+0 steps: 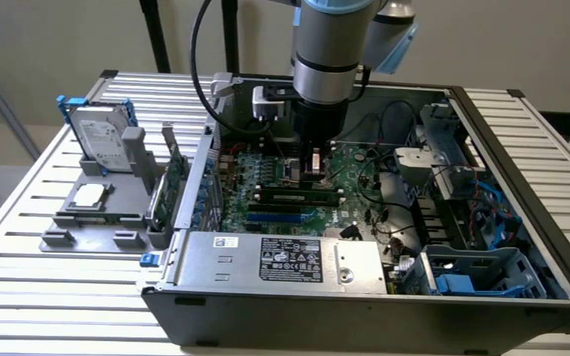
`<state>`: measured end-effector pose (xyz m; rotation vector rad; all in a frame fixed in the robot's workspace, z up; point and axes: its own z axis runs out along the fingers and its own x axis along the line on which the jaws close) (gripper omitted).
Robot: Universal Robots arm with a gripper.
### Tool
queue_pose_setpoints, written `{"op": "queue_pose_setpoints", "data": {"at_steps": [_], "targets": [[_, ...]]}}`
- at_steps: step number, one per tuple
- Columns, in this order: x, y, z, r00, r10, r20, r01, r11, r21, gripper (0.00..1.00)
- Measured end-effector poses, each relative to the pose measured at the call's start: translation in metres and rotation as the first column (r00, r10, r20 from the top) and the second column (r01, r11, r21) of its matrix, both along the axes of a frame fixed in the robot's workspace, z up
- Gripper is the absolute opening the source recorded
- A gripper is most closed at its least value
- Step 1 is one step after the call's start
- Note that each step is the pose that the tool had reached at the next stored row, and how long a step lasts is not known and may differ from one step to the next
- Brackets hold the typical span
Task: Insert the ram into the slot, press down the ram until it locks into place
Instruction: 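Press down the ram until it locks into place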
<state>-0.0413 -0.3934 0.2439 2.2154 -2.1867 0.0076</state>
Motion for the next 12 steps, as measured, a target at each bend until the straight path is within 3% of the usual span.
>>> {"op": "queue_pose_setpoints", "data": {"at_steps": [12], "targets": [[-0.0003,0.0015,-0.0003,1.0000,0.000,0.0001,0.000,1.0000,0.0002,0.11]]}}
